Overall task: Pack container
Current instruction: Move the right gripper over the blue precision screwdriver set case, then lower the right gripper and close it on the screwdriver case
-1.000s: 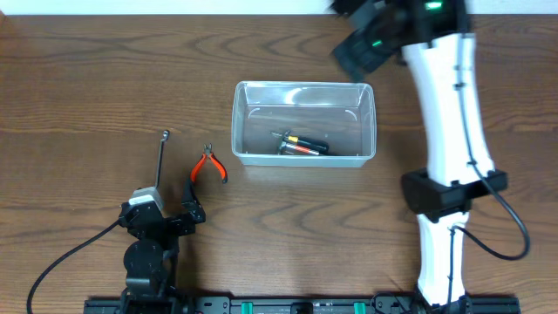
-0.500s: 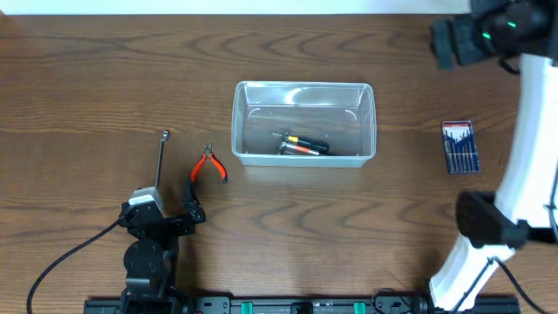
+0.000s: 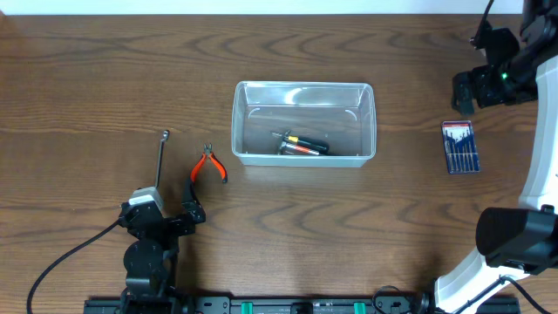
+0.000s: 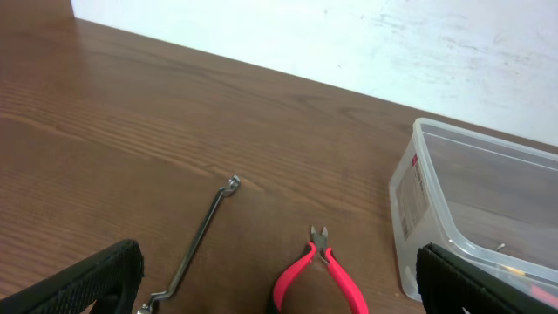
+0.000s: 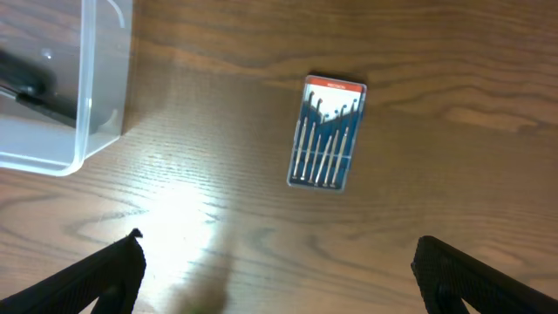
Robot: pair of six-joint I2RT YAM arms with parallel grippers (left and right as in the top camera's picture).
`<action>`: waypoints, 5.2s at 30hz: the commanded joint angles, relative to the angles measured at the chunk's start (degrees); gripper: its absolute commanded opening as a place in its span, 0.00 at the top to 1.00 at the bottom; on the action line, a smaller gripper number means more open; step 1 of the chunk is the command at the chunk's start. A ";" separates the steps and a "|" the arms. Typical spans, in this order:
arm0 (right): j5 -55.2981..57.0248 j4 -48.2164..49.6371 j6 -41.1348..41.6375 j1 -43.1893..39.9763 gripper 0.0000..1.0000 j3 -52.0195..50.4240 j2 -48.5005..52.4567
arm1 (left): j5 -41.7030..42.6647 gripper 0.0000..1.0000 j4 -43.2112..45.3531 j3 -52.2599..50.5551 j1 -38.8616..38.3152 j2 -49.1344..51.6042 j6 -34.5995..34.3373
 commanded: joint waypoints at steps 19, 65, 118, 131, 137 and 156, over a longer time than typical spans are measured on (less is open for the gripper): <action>8.74 16.02 -6.27 -4.07 0.01 -24.30 0.09 | -0.48 0.02 -0.59 -1.42 -0.28 -0.35 0.79; -0.96 25.68 -3.21 -9.29 0.01 -25.18 14.58 | -0.48 0.02 -0.59 -1.42 -0.28 -0.35 0.79; 2.54 27.82 -0.13 -7.39 0.01 -25.20 19.06 | -0.48 0.02 -0.59 -1.42 -0.28 -0.35 0.79; 2.51 28.17 0.50 -7.41 0.01 -25.22 19.06 | -0.48 0.02 -0.59 -1.42 -0.28 -0.35 0.79; 2.51 28.28 0.50 -7.41 0.01 -25.22 19.06 | -0.48 0.02 -0.59 -1.42 -0.28 -0.35 0.79; 2.49 29.77 0.68 -7.39 0.01 -26.71 19.06 | -0.48 0.02 -0.59 -1.42 -0.28 -0.35 0.79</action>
